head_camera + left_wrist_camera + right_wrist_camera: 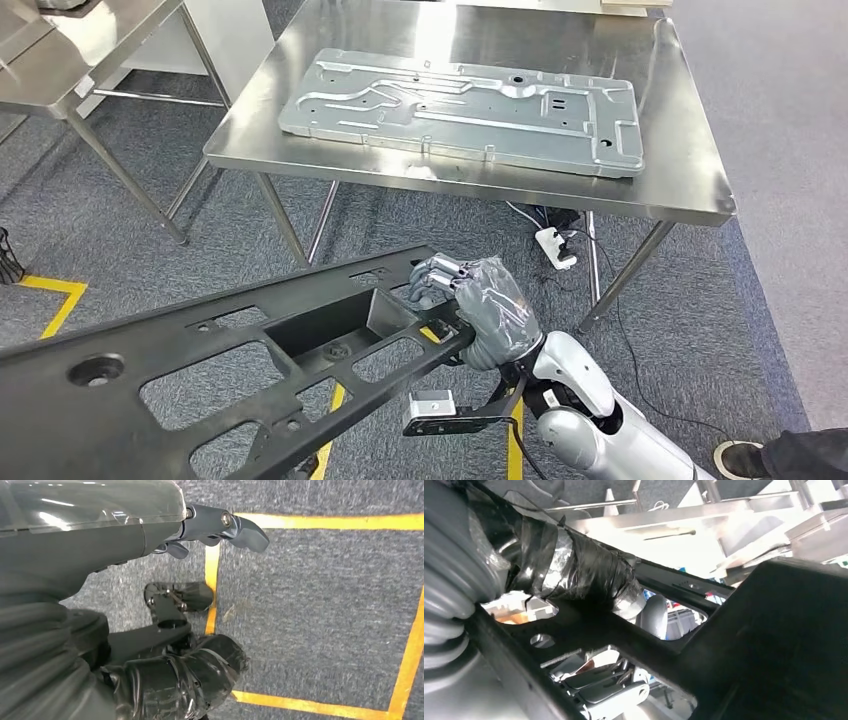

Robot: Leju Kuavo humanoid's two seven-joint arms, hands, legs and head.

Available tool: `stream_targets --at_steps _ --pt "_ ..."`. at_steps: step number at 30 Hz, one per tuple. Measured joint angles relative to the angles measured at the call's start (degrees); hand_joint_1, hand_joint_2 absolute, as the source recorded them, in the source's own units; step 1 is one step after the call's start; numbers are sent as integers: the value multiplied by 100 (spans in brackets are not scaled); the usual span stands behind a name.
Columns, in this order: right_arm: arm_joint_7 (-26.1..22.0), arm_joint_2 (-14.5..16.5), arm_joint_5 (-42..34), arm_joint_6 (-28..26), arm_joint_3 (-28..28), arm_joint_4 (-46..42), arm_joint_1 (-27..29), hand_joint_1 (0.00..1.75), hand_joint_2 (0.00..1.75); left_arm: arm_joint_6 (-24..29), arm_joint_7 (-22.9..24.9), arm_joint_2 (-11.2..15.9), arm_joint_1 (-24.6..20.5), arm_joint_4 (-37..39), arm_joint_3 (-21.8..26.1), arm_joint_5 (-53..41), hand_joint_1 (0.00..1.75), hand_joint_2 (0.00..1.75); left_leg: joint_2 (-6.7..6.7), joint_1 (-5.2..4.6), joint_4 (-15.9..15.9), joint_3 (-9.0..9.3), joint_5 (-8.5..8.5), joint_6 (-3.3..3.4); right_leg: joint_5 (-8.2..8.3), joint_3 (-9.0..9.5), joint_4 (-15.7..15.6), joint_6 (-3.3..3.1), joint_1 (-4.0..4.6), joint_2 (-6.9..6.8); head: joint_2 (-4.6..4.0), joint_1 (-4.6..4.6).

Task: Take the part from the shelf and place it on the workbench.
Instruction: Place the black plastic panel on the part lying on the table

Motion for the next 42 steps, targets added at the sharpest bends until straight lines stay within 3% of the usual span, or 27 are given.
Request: stream_targets --at_steps 2,5,6,7,9,11,14,17,18,20,21,22,23,25,26,28,32,34,36,37,38,39,41,42 --pt "19 -7 3 1 -1 -26 -8 175 175 -3 -1 1 -18 0 0 -8 0 175 10 16 284 -111 -153 -59 -21 74 -43 -80 -25 -4 0 -28" --pt "27 -12 17 2 -2 -49 -10 175 175 -5 0 -3 -35 0 -1 -14 0 175 16 34 1348 -708 -523 -114 -74 141 -56 -141 -21 -17 0 -59" --pt "33 -15 23 2 -2 -50 -4 175 175 -8 2 -6 -32 0 -1 -17 0 175 16 35 1575 -879 -536 -118 -95 160 -54 -146 -16 -13 0 -59" --pt "38 -20 27 2 -2 -50 0 175 175 -10 3 -7 -28 0 -1 -22 0 175 16 35 1596 -951 -435 -111 -120 187 -52 -144 -12 -6 0 -59" --pt "46 -26 35 2 -2 -55 4 175 175 -12 6 -8 -29 0 -1 -30 0 175 16 27 1005 -769 50 -62 -182 278 -50 -129 -7 11 0 -59" --pt "49 -29 44 3 -2 -66 1 175 175 -12 11 -8 -43 0 -2 -31 0 175 14 -6 300 -464 364 0 -245 352 -51 -87 10 22 0 -55" --pt "55 -37 58 2 -2 -87 2 175 175 -12 26 -13 -59 0 -3 -39 0 175 7 -44 27 -324 335 58 -282 381 -89 6 22 26 0 -48" --pt "60 -50 62 1 -13 -119 -5 175 175 -9 31 -24 -59 -1 -5 -48 0 175 7 13 -75 -212 334 133 -404 325 77 94 19 8 0 -35" --pt "60 -56 62 1 -20 -127 -10 175 175 -8 32 -26 -63 -1 -6 -48 0 175 9 28 -99 -172 326 161 -516 189 333 112 15 2 0 -30" --pt "63 -69 62 2 -31 -129 -2 175 175 -7 33 -31 -68 0 -11 -49 0 175 10 19 -99 -134 280 205 -757 -253 1069 136 15 -4 0 -22" --pt "65 -78 62 2 -33 -128 14 175 175 -8 33 -33 -64 0 -13 -49 0 175 8 17 -93 -114 253 215 -793 -452 1346 145 13 -5 0 -22" --pt "66 -87 62 3 -33 -128 28 175 175 -8 33 -36 -54 0 -15 -49 0 175 6 15 -85 -85 221 215 -723 -565 1440 152 12 -6 0 -21" --pt "66 -95 62 3 -33 -128 36 175 175 -8 33 -38 -43 0 -15 -49 0 175 3 15 -74 -46 185 209 -544 -564 1310 153 8 -8 0 -21" --pt "66 -103 62 3 -36 -128 38 175 175 -8 33 -46 -32 0 -15 -48 0 175 -1 13 -43 33 94 179 -92 -328 648 140 -4 -17 0 -20" --pt "67 -106 62 2 -38 -132 35 175 175 -8 34 -50 -38 0 -15 -47 0 175 -5 0 -16 54 43 149 34 -191 323 122 -1 -19 0 -19" --pt "68 -114 62 1 -42 -139 37 175 175 -8 35 -52 -50 0 -15 -47 0 175 -10 -20 -3 63 -24 87 45 -52 36 69 16 -15 0 -23" --pt "78 -128 73 -1 -58 -155 37 175 175 -8 33 -52 -59 -2 -15 -48 0 175 6 -18 67 104 -134 -32 -30 72 -44 -68 -5 11 0 -37" --pt "79 -127 81 -1 -65 -169 38 175 175 -8 31 -52 -69 -1 -16 -49 0 175 13 -2 596 -172 -329 -90 -85 171 -65 -125 -23 -1 0 -55" --pt "80 -128 83 -1 -68 -176 48 175 175 -8 32 -52 -58 0 -16 -49 0 175 14 11 1384 -691 -544 -127 -157 245 -66 -147 -16 -7 0 -67" --pt "80 -129 84 -1 -68 -176 58 175 175 -9 32 -52 -43 0 -17 -49 0 175 14 13 1641 -905 -549 -131 -197 288 -66 -146 -12 -2 0 -67" --pt "81 -129 85 -1 -68 -176 69 175 175 -9 33 -52 -29 0 -17 -50 0 175 14 13 1713 -1031 -452 -125 -241 342 -65 -142 -10 4 0 -68" --pt "81 -129 86 -1 -68 -176 78 175 175 -10 33 -52 -18 0 -17 -52 0 175 14 12 1566 -1042 -249 -110 -289 408 -65 -136 -8 11 0 -68" --pt "81 -129 86 -1 -70 -176 83 175 175 -10 33 -52 -14 0 -17 -59 0 175 14 4 816 -805 297 -55 -398 547 -72 -111 -9 19 0 -66" --pt "81 -130 86 -2 -73 -176 81 175 175 -10 33 -52 -18 0 -18 -62 0 175 13 -17 455 -647 464 -24 -453 596 -79 -82 -2 21 0 -62"
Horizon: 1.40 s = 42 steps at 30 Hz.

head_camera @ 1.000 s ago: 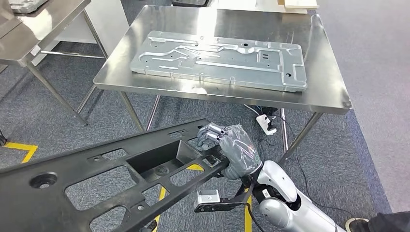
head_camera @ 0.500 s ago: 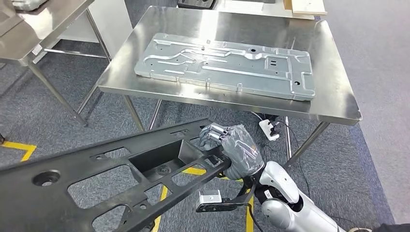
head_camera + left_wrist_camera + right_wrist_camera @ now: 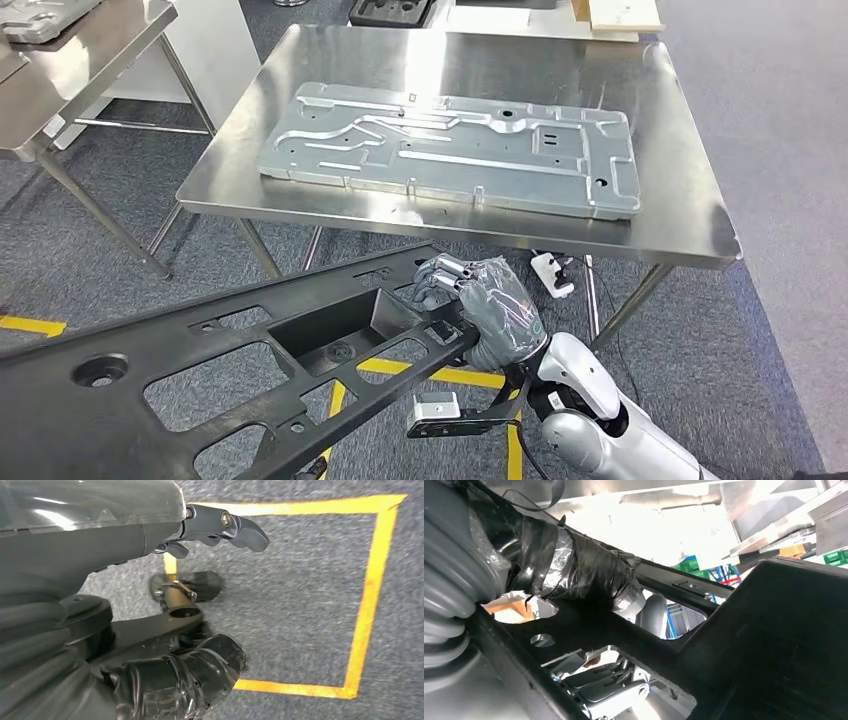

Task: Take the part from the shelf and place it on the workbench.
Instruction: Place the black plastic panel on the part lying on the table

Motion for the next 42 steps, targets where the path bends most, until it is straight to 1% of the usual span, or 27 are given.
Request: stream_targets --at_steps 1,2,5,6,8,10,11,12,13,15,16,17,19,21,23,25,27,28,29,31,32,33,35,37,38,40,42 --pt "1 0 0 -1 -2 -3 -2 175 175 -2 1 0 -7 0 -1 -4 0 175 -1 -21 -248 119 71 34 -44 35 -22 34 3 3 0 0" --pt "1 -1 1 -1 -4 -7 -2 175 175 -5 1 -1 -12 -1 -1 -7 0 175 -3 -44 -373 191 47 67 -73 67 -56 70 5 5 0 3" --pt "7 -2 7 -3 -9 -25 -1 175 175 -12 2 -2 -16 -1 -2 -18 0 175 -19 -30 -504 338 -43 161 -58 185 -55 165 16 -1 0 7" --pt "12 -3 8 -3 -11 -29 -3 175 175 -12 2 -2 -15 -1 -2 -23 0 175 -21 -16 -531 400 -63 196 -58 133 97 184 17 -8 0 14" --pt "20 -7 9 -4 -15 -40 2 175 175 -11 3 -2 -19 0 -2 -33 0 175 -22 -12 -550 510 -129 251 -191 -243 704 213 8 -20 0 27" --pt "27 -15 9 -4 -16 -45 29 175 175 -14 6 -2 -14 0 -3 -37 0 175 -23 -19 -548 618 -235 280 -455 -781 1386 249 14 -23 0 34" --pt "31 -20 9 -4 -16 -45 45 175 175 -15 8 -2 -4 0 -4 -37 0 175 -25 -23 -547 688 -298 282 -541 -969 1520 256 16 -23 0 34" --pt "33 -25 9 -4 -15 -45 56 175 175 -15 9 -2 7 0 -4 -37 0 175 -28 -25 -545 775 -365 280 -526 -1063 1457 255 18 -24 0 35" --pt "33 -30 9 -4 -15 -45 62 175 175 -15 10 -2 14 0 -4 -37 0 175 -31 -27 -544 874 -438 273 -373 -1068 1214 241 23 -25 0 36" --pt "33 -40 9 -4 -15 -44 70 175 175 -17 12 -6 20 0 -5 -37 0 175 -33 -31 -532 1049 -594 243 268 -962 502 180 46 -30 0 37" --pt "33 -46 9 -3 -15 -44 72 175 175 -19 14 -9 17 0 -7 -37 0 175 -41 -36 -530 1108 -661 218 524 -914 243 147 66 -36 0 41" --pt "33 -52 9 -2 -16 -47 80 175 175 -20 16 -13 12 0 -9 -39 0 175 -48 -40 -542 1146 -719 187 693 -871 97 109 86 -37 0 45" --pt "36 -61 10 -1 -20 -58 80 175 175 -25 19 -16 -3 -1 -10 -43 0 175 -59 -51 -491 1191 -725 114 684 -787 37 43 90 -25 0 49" --pt "37 -65 11 -1 -25 -78 73 175 175 -28 18 -17 -19 -1 -11 -48 0 175 -44 -46 -148 1052 -617 42 637 -659 -5 -36 57 -10 0 44" --pt "37 -65 11 1 -26 -97 70 175 175 -30 18 -18 -35 0 -12 -50 0 175 -27 -25 479 635 -632 -17 546 -522 -25 -93 38 -14 0 37" --pt "37 -67 11 2 -26 -105 74 175 175 -32 19 -20 -31 0 -13 -50 0 175 -15 3 1010 149 -955 -65 424 -389 -27 -106 32 -12 0 31" --pt "37 -69 10 3 -26 -107 85 175 175 -32 20 -22 -15 0 -14 -50 0 175 -5 29 1058 -145 -1256 -99 282 -219 -27 -94 24 0 0 31" --pt "38 -69 10 3 -26 -107 89 175 175 -32 20 -22 -9 0 -15 -50 0 175 -3 37 854 -181 -1211 -105 207 -113 -27 -82 19 5 0 30" --pt "39 -69 10 4 -26 -107 91 175 175 -32 20 -22 -6 0 -15 -50 0 175 0 41 527 -157 -968 -101 127 -13 -27 -64 14 7 0 31" --pt "43 -70 11 11 -24 -107 92 175 175 -32 21 -22 3 0 -17 -51 0 175 10 29 -114 -80 -277 -65 -20 150 -11 -12 20 20 0 28" --pt "46 -71 11 16 -22 -109 93 175 175 -32 25 -22 8 0 -19 -52 0 175 11 16 -284 -36 -30 -35 -96 193 -13 27 27 27 0 29" --pt "54 -72 11 20 -22 -111 94 175 175 -32 29 -22 12 0 -20 -54 0 175 4 8 -351 -3 75 3 -134 237 23 66 35 35 0 29" --pt "73 -74 15 25 -27 -127 86 175 175 -31 38 -26 2 0 -21 -55 0 175 -10 9 -373 117 84 82 -144 266 119 138 37 32 0 35" --pt "85 -76 17 25 -38 -140 72 175 175 -28 43 -30 -16 0 -22 -55 0 175 -13 19 -406 226 55 153 -124 110 467 178 29 11 0 43" --pt "88 -76 17 25 -42 -143 70 175 175 -26 47 -31 -23 0 -23 -55 0 175 -15 22 -416 267 26 181 -183 -77 754 192 25 -1 0 47" --pt "93 -77 17 25 -47 -144 78 175 175 -24 53 -31 -25 0 -26 -54 0 175 -17 14 -419 335 -57 217 -463 -549 1363 215 30 -10 0 50" --pt "100 -88 17 25 -49 -144 94 175 175 -24 56 -31 -11 0 -29 -52 0 175 -29 0 -417 434 -161 225 -711 -883 1561 219 33 -11 0 50"
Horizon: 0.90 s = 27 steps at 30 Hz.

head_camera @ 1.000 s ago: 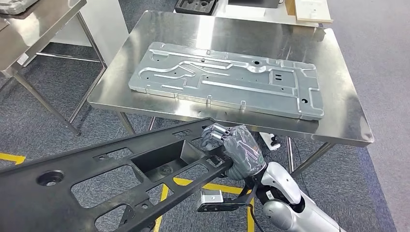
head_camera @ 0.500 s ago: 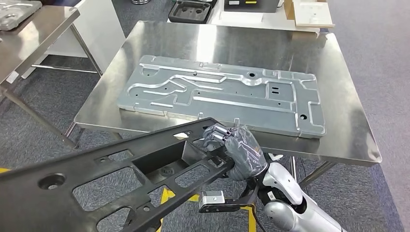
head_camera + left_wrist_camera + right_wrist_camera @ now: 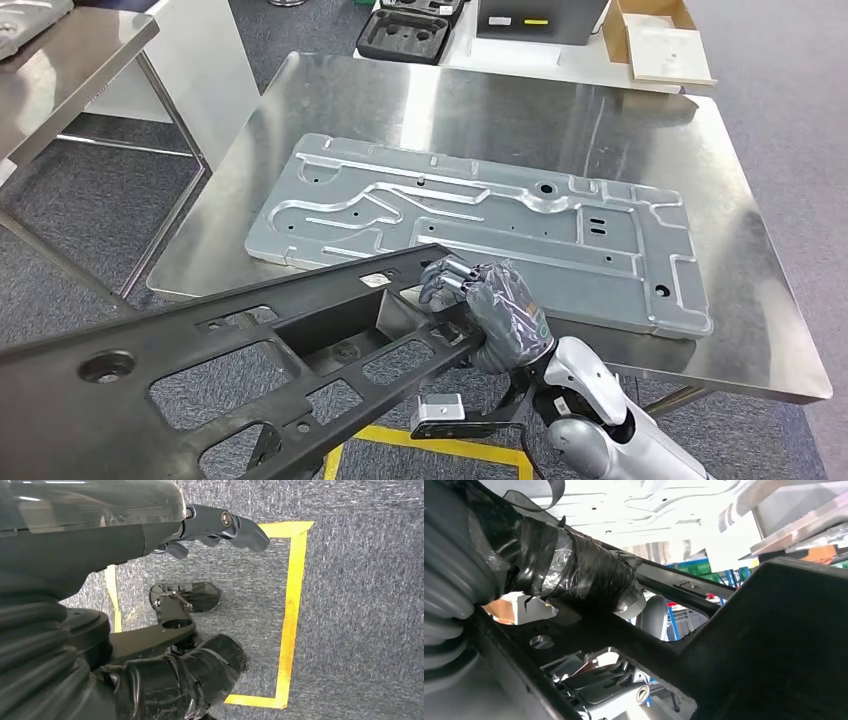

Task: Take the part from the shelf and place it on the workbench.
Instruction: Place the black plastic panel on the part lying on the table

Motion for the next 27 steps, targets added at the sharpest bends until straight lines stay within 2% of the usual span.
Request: stream_targets --at_steps 1,2,4,5,6,9,11,12,14,15,16,17,19,20,21,23,25,27 --pt "2 -7 0 0 -1 0 5 175 175 0 2 -1 9 0 -3 0 0 175 -6 -8 3 69 -54 0 44 -55 -141 -14 3 0 0 1" --pt "4 -13 1 0 -1 0 8 175 175 0 4 -1 14 0 -6 0 0 175 -10 -16 6 148 -111 -3 247 -40 -425 -42 9 0 0 2" --pt "8 -21 14 1 -3 3 14 175 175 7 9 -7 17 0 -19 3 0 175 -15 -29 12 281 -219 -21 888 40 -1079 -119 42 2 0 -2" --pt "21 -28 31 3 -4 5 19 175 175 12 9 -10 12 0 -26 8 0 175 -23 -35 13 314 -266 -42 1115 61 -1289 -155 64 0 0 -5" --pt "44 -36 59 7 -7 5 25 175 175 16 5 -13 8 0 -31 15 0 175 -31 -40 10 331 -304 -70 1269 65 -1387 -188 82 -1 0 -11" --pt "212 -60 235 27 -20 -4 19 175 175 41 -38 -17 16 0 -36 38 0 175 -40 -54 54 377 -369 -159 1337 136 -1445 -282 70 -7 0 -17" --pt "379 -74 423 46 -37 -7 3 175 175 68 -75 -21 18 0 -36 50 0 175 -19 -48 313 277 -505 -219 1312 218 -1484 -335 42 -9 0 -35" --pt "468 -83 521 61 -46 -8 -6 175 175 74 -89 -24 15 0 -36 54 0 175 -3 -33 592 124 -632 -252 1297 247 -1494 -357 36 -13 0 -43" --pt "668 -114 739 91 -62 -9 -13 175 175 74 -104 -28 24 0 -36 62 0 175 17 -10 1257 -295 -886 -309 1255 272 -1491 -385 38 -15 0 -55" --pt "775 -138 857 101 -67 -9 -12 175 175 68 -106 -28 38 0 -36 68 0 175 20 -4 1463 -467 -924 -323 1231 283 -1482 -389 40 -10 0 -55" --pt "877 -167 972 113 -77 -9 -10 175 175 60 -107 -28 53 0 -36 75 0 175 22 -3 1479 -551 -851 -322 1205 301 -1474 -390 42 -2 0 -56" --pt "972 -198 1075 132 -90 -10 -10 175 175 48 -107 -28 64 0 -36 80 0 175 22 -4 1296 -536 -666 -305 1177 329 -1466 -388 47 6 0 -57" --pt "1154 -262 1245 204 -124 -13 -15 175 175 26 -110 -24 69 0 -36 101 0 175 23 -27 572 -303 -173 -224 1124 404 -1464 -376 60 14 0 -50" --pt "1245 -298 1324 254 -137 -15 -19 175 175 17 -114 -20 66 0 -36 110 0 175 23 -49 257 -201 -57 -179 1108 429 -1468 -363 63 14 0 -46" --pt "1343 -337 1412 311 -148 -18 -23 175 175 11 -119 -15 66 0 -36 119 0 175 21 -71 65 -126 9 -137 1093 439 -1472 -340 62 14 0 -45" --pt "1516 -423 1574 417 -165 -30 -22 175 175 4 -131 -10 74 0 -36 123 0 175 15 -97 -34 -78 -4 -88 1076 445 -1490 -279 58 13 0 -53" --pt "1690 -532 1730 546 -202 -62 -23 175 175 -4 -145 -10 88 0 -36 126 0 175 20 -57 -115 -5 72 -59 1012 435 -1443 -207 60 7 0 -53" --pt "1912 -669 1899 743 -258 -106 -46 175 175 -16 -159 -11 85 0 -36 134 0 175 31 -15 -195 51 101 -29 787 255 -1060 -139 48 0 0 -33"
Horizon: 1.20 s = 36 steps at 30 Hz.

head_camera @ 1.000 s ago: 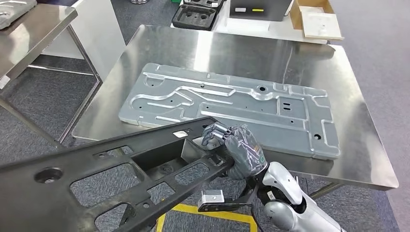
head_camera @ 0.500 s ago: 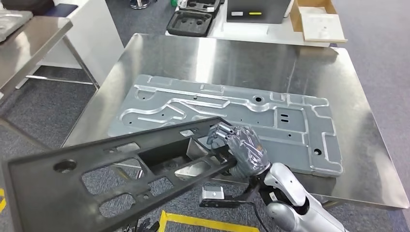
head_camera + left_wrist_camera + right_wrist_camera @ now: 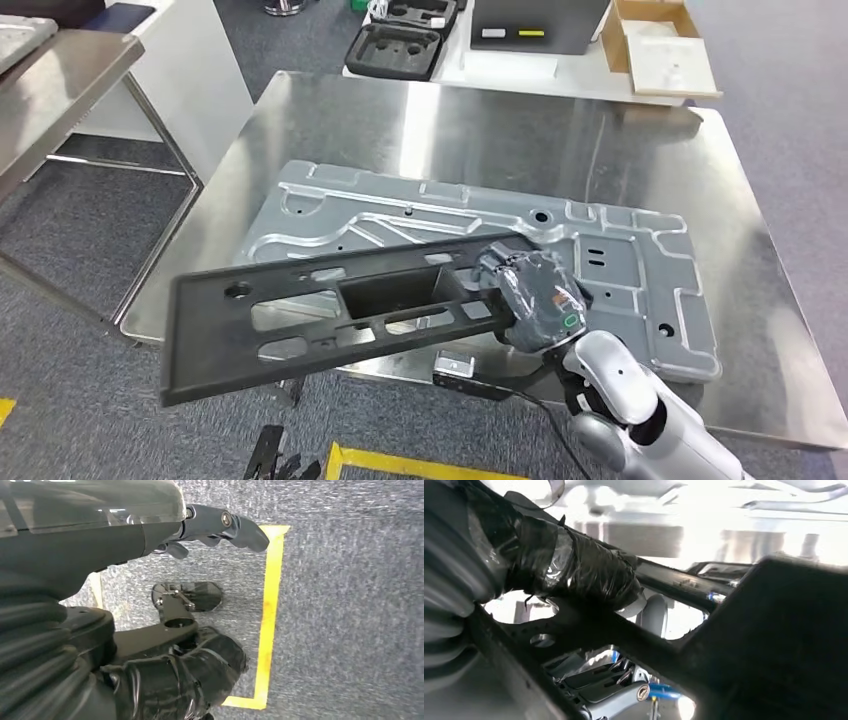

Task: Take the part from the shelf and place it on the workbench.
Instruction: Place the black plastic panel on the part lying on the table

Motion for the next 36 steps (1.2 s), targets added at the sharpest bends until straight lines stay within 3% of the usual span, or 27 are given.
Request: stream_targets --at_steps 2,3,4,5,7,9,13,19,21,23,24,26,28,31,33,34,36 --pt "271 -148 142 234 -52 -37 4 175 175 -13 -12 -1 -2 0 0 22 0 175 2 0 1 7 -17 30 -294 -361 698 59 -34 -4 0 16" --pt "397 -240 188 339 -84 -50 29 175 175 -20 -16 -1 5 0 0 36 0 175 -2 3 14 7 -32 31 -357 -515 968 88 -56 -6 0 16" --pt "495 -350 213 424 -124 -55 61 175 175 -26 -20 0 18 0 0 47 0 175 -7 9 34 8 -54 29 -314 -584 1052 116 -80 -9 0 19" --pt "565 -468 227 496 -171 -60 92 175 175 -32 -23 0 34 0 0 53 0 175 -13 19 63 11 -81 17 -175 -555 932 143 -105 -14 0 19" --pt "692 -716 259 681 -296 -81 135 175 175 -45 -31 2 59 1 0 56 0 175 -24 39 155 10 -161 -32 189 -269 267 190 -146 -32 0 21" --pt "806 -941 291 919 -434 -109 168 175 175 -67 -43 5 58 2 0 58 0 175 -27 26 259 -15 -236 -97 327 -48 -207 156 -143 -32 0 25" --pt "985 -1338 296 1335 -673 -107 253 175 175 -114 -66 7 58 2 0 91 0 175 -30 5 275 -23 -267 -154 290 -24 -252 23 -114 -17 0 28" --pt "1016 -1461 274 1390 -750 -96 283 175 175 -118 -73 16 57 2 0 97 0 175 -24 9 322 -42 -317 -178 296 -4 -279 -21 -143 -22 0 30" --pt "1030 -1714 257 1430 -916 -64 353 175 175 -124 -80 23 63 2 0 100 0 175 -8 19 1016 -390 -618 -214 282 28 -290 -73 -135 -30 0 9" --pt "1055 -2015 266 1503 -1092 -9 460 175 175 -131 -85 25 74 2 0 104 0 175 -1 12 1616 -733 -739 -194 253 70 -294 -125 -91 -32 0 -14" --pt "1067 -2109 281 1545 -1139 11 502 175 175 -132 -86 25 78 2 0 106 0 175 -3 -6 1485 -704 -575 -138 239 94 -295 -136 -64 -27 0 -16" --pt "1075 -2217 312 1596 -1212 32 530 175 175 -133 -90 41 70 3 0 106 0 175 -3 -66 743 -367 -217 22 221 129 -308 -138 -41 -20 0 -5" --pt "1074 -2298 366 1619 -1285 61 567 175 175 -134 -102 59 60 4 0 106 0 175 -4 -121 328 -166 -124 129 223 139 -335 -103 -55 -23 0 4" --pt "1004 -2408 571 1481 -1379 99 670 175 175 -134 -134 57 60 4 0 105 0 175 -9 -114 114 -56 -74 133 238 166 -397 -11 -64 -34 1 6" --pt "917 -2455 786 1277 -1476 109 711 175 175 -131 -175 52 57 4 0 105 0 175 1 -63 -69 51 -1 121 81 79 -180 37 -61 -34 0 17" --pt "876 -2465 897 1172 -1520 115 723 175 175 -129 -199 51 52 4 0 104 0 175 6 -53 -112 81 17 115 -63 -50 93 58 -77 -33 0 24" --pt "799 -2473 1086 1019 -1565 127 757 87 87 -129 -240 47 41 4 1 99 0 175 8 -44 -121 94 14 120 -324 -378 747 112 -115 -33 0 28"
